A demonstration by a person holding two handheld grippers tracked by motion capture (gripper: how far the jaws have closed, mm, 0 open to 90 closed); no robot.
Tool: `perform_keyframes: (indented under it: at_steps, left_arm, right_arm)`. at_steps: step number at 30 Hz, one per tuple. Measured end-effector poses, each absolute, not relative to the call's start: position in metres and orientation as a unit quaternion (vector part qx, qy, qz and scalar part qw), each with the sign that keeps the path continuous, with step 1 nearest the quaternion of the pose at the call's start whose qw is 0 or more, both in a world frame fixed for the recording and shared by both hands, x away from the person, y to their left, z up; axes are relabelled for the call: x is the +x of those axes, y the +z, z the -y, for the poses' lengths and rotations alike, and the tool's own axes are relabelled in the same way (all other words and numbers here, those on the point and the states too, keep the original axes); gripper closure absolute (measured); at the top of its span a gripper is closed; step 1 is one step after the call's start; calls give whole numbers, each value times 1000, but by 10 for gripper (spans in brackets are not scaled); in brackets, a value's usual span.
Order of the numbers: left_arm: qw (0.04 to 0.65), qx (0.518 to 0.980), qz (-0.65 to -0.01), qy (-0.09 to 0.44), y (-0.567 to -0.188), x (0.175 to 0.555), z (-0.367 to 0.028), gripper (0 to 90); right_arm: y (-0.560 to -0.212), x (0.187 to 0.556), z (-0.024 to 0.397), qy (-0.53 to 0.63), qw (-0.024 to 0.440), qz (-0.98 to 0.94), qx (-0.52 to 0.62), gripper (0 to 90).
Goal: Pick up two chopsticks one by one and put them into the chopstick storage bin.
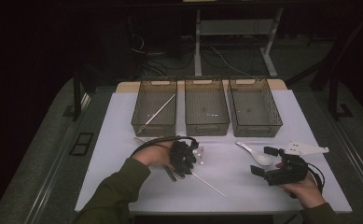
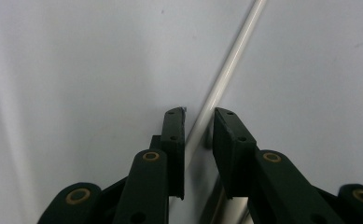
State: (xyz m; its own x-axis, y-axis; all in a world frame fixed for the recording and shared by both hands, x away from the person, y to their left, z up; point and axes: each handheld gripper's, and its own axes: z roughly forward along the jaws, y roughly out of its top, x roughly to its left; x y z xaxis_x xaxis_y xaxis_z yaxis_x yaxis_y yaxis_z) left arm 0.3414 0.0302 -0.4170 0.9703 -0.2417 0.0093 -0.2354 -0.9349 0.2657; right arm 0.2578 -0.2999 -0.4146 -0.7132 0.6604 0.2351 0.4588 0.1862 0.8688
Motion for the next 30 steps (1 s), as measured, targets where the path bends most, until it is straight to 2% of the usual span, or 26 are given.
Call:
perform_keyframes:
  at_steps: [16,18,20,24,25,27,30]
  left_arm:
    - [139,982,122,-22,-417,348,-35,754]
    - [147,982,118,-21,-415,350,-35,779]
    - [142,984,111,4,-411,351,-35,890]
    - [146,983,108,0,-411,351,-35,886]
    - [145,983,109,-1,-411,351,-35,869]
    - [111,986,127,3,-416,348,-33,738]
    - [105,985,134,2,-416,349,-32,736]
  right_arm:
    - [-415,258,299,522,96,-765,366,15]
    - [-415,258,299,522,95,-765,366,15]
    - [-415,258,299,522,96,-765,365,15]
    - [-415,258,299,522,95,-765,364,15]
    - [-415,258,299,522,94,-765,365,15]
    - [-415,258,299,523,94,-764,366,15]
    - [-415,258,299,523,94,-764,366,15]
